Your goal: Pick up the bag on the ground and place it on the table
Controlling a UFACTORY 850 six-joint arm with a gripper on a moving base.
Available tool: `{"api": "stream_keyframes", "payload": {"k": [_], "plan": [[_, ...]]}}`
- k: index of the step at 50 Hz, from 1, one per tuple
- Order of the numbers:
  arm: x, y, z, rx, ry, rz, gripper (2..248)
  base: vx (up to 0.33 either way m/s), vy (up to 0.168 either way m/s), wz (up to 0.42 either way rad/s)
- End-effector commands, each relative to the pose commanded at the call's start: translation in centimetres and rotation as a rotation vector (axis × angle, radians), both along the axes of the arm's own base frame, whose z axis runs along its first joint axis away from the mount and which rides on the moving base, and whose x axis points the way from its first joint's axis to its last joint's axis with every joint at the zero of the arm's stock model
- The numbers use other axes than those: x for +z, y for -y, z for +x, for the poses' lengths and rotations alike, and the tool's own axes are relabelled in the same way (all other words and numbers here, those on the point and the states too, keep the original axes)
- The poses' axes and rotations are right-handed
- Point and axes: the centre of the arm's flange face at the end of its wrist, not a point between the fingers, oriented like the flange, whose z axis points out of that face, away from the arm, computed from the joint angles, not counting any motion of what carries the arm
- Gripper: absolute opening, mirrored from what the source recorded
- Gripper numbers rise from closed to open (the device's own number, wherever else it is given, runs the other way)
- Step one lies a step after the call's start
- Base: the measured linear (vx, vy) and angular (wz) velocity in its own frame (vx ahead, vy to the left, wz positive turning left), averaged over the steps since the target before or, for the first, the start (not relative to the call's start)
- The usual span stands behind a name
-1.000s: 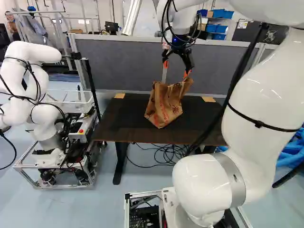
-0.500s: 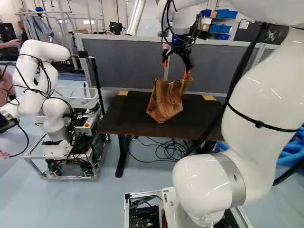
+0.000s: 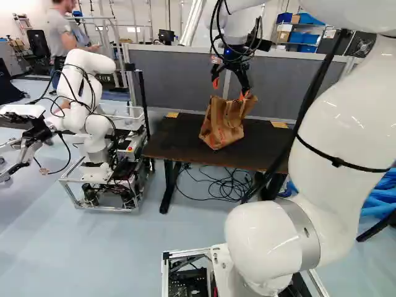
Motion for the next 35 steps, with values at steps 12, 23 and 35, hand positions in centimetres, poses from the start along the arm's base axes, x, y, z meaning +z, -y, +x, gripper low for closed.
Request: {"api": "stream_keyframes", "payload": {"k": [12,23,35], "plan": [[0.00,0.00,0.00,0.000,0.000,0.000,247,-0.220,0.004,0.024],[0.00,0.00,0.00,0.000,0.000,0.000,247,-0.238,-0.009,-0.036],[0.00,0.00,0.00,0.000,0.000,0.000,247,-0.231,-0.039,-0.172]]}}
